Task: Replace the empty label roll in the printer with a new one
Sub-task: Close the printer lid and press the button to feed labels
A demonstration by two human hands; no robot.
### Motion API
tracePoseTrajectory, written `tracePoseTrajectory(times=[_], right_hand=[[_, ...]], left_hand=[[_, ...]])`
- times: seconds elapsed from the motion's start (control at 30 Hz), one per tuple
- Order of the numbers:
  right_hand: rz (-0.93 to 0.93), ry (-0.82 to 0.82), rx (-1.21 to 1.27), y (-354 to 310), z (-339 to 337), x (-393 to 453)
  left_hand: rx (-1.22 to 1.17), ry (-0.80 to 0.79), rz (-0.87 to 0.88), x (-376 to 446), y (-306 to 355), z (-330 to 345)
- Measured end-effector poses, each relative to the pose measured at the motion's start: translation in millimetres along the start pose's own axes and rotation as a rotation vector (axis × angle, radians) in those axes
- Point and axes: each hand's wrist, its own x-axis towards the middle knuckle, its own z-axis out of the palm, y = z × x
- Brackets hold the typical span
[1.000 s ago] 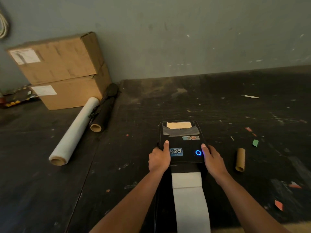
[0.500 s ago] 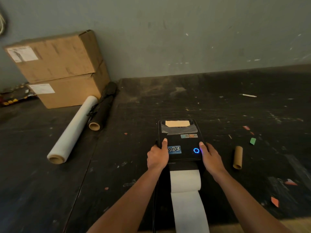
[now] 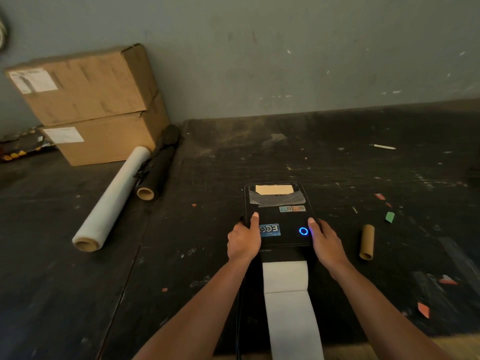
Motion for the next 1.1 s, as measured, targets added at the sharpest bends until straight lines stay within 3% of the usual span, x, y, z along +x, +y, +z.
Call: tracePoseTrajectory(times=[1.1], right_hand=[[-0.005, 0.006, -0.006, -3.9, -1.4, -4.2]], left_hand=[[0.04, 0.007, 0.004, 1.0, -1.9, 0.9]])
